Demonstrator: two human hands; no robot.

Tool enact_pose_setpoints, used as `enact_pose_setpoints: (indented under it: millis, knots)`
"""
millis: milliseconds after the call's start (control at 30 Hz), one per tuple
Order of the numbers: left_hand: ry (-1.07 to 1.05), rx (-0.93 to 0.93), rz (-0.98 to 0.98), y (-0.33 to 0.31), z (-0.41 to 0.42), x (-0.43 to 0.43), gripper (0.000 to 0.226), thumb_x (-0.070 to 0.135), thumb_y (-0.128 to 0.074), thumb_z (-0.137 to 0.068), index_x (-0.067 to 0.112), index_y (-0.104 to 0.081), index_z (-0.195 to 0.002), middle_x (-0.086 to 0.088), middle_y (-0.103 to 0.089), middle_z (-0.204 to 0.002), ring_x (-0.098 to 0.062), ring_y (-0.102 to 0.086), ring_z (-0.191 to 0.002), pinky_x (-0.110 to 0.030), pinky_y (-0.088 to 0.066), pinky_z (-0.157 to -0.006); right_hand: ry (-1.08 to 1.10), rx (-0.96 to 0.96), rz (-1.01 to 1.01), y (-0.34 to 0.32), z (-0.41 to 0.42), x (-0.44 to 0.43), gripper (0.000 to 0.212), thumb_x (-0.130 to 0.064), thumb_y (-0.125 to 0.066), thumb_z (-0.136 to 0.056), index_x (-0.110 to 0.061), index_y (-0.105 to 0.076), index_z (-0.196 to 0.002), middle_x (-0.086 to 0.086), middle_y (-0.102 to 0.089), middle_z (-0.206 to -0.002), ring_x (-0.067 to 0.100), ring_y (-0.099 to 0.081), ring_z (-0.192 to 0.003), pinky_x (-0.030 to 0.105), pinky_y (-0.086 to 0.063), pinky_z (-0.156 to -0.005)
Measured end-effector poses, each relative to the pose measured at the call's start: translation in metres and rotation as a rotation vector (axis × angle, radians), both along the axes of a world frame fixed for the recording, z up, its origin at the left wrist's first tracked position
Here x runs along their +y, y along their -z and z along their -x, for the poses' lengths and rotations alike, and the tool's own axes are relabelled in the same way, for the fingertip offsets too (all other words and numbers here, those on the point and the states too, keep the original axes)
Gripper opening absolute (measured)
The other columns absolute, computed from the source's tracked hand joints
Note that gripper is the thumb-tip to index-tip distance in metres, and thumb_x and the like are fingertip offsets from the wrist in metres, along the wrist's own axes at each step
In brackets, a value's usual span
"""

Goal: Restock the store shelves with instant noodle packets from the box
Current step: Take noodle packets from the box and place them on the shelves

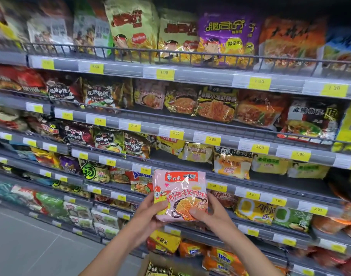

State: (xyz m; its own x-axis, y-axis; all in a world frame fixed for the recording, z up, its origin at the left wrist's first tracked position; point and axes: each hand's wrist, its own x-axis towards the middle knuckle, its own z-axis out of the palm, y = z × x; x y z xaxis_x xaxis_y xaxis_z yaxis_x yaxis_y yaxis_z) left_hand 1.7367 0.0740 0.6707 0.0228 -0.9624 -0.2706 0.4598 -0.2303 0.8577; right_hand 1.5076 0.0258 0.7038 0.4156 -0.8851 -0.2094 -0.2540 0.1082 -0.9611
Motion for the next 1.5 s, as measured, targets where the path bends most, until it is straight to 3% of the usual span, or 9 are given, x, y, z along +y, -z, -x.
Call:
enact_pose_setpoints:
  millis: [133, 267, 433, 533, 700, 900, 1167, 1300, 1500]
  knots:
    - [-0.020, -0.072, 0.085, -0.034, -0.035, -0.019, 0.104, 0.039, -0.101, -0.045, 0.023, -0.052, -0.135, -0.012, -0.067, -0.129, -0.041, -0.064, -0.116, -0.063, -0.050, -0.097, -0.019, -0.010, 0.084, -0.027, -0.036, -0.020, 0.083, -0.056, -0.081, -0.072, -0.040, -0.036, -0.140, -0.031, -0.050, -0.126, -0.004, -0.050, -0.115, 0.026, -0.042, -0.098]
    - [-0.057, -0.073, 0.152, -0.068, -0.070, -0.038, 0.102, 0.036, -0.101, -0.044, 0.018, -0.054, -0.132, -0.014, -0.069, -0.125, -0.038, -0.067, -0.111, -0.061, -0.052, -0.095, 0.055, 0.018, 0.167, -0.050, -0.072, -0.038, 0.102, -0.076, -0.077, -0.059, -0.043, -0.036, -0.147, -0.020, -0.054, -0.136, 0.008, -0.054, -0.124, 0.040, -0.047, -0.105]
    - [-0.091, -0.061, 0.245, -0.105, -0.103, -0.063, 0.041, 0.007, -0.073, -0.085, 0.024, -0.057, -0.118, 0.004, -0.078, -0.099, -0.017, -0.076, -0.087, -0.062, -0.048, -0.096, 0.159, 0.035, 0.319, -0.082, -0.120, -0.057, 0.081, -0.068, -0.074, -0.070, -0.034, -0.045, -0.138, -0.015, -0.055, -0.124, 0.006, -0.057, -0.108, 0.027, -0.048, -0.086]
    - [-0.117, 0.006, 0.220, -0.115, -0.121, -0.073, 0.053, 0.017, -0.081, -0.075, 0.021, -0.056, -0.121, -0.003, -0.076, -0.110, -0.024, -0.073, -0.099, -0.054, -0.058, -0.085, 0.180, 0.001, 0.277, -0.092, -0.142, -0.069, 0.078, -0.053, -0.078, -0.077, -0.028, -0.043, -0.142, -0.009, -0.057, -0.127, 0.008, -0.056, -0.107, 0.028, -0.048, -0.090]
    - [-0.067, 0.148, 0.175, -0.113, -0.148, -0.088, 0.081, 0.038, -0.090, -0.070, 0.014, -0.053, -0.139, -0.016, -0.055, -0.143, -0.041, -0.059, -0.124, -0.052, -0.061, -0.082, 0.133, 0.069, 0.203, -0.103, -0.162, -0.083, 0.092, -0.073, -0.083, -0.052, -0.023, -0.059, -0.125, 0.001, -0.070, -0.118, 0.010, -0.069, -0.101, 0.036, -0.057, -0.089]
    - [0.014, 0.207, 0.183, -0.107, -0.165, -0.094, 0.061, 0.059, -0.046, -0.097, 0.023, -0.047, -0.147, -0.013, -0.057, -0.143, -0.038, -0.057, -0.129, -0.059, -0.043, -0.108, 0.058, 0.122, 0.057, -0.120, -0.170, -0.090, 0.029, -0.039, -0.079, -0.082, -0.017, -0.070, -0.099, -0.006, -0.064, -0.066, 0.009, -0.049, -0.052, 0.024, -0.036, -0.050]
    - [-0.003, 0.273, 0.143, -0.097, -0.174, -0.096, 0.051, 0.043, -0.050, -0.096, 0.013, -0.055, -0.137, -0.017, -0.064, -0.133, -0.037, -0.067, -0.113, -0.044, -0.062, -0.083, 0.103, -0.028, -0.057, -0.135, -0.182, -0.099, 0.013, -0.020, -0.077, -0.086, -0.009, -0.071, -0.084, 0.003, -0.057, -0.060, 0.008, -0.044, -0.045, 0.017, -0.037, -0.038]
    - [-0.044, 0.276, 0.121, -0.082, -0.175, -0.095, 0.066, 0.021, -0.068, -0.090, 0.030, -0.035, -0.147, 0.006, -0.042, -0.146, -0.044, -0.071, -0.099, -0.048, -0.062, -0.079, 0.180, -0.092, -0.073, -0.159, -0.189, -0.118, 0.018, -0.017, -0.077, -0.086, 0.000, -0.070, -0.087, 0.006, -0.056, -0.060, 0.008, -0.043, -0.043, 0.016, -0.038, -0.036]
    - [-0.035, 0.296, 0.093, -0.074, -0.175, -0.084, 0.104, -0.003, -0.070, -0.079, 0.030, -0.012, -0.159, -0.027, -0.040, -0.148, -0.046, -0.070, -0.097, -0.050, -0.062, -0.076, 0.274, -0.142, 0.011, -0.205, -0.212, -0.151, 0.027, -0.014, -0.076, -0.087, 0.008, -0.069, -0.102, 0.011, -0.064, -0.074, 0.009, -0.049, -0.047, 0.015, -0.044, -0.037]
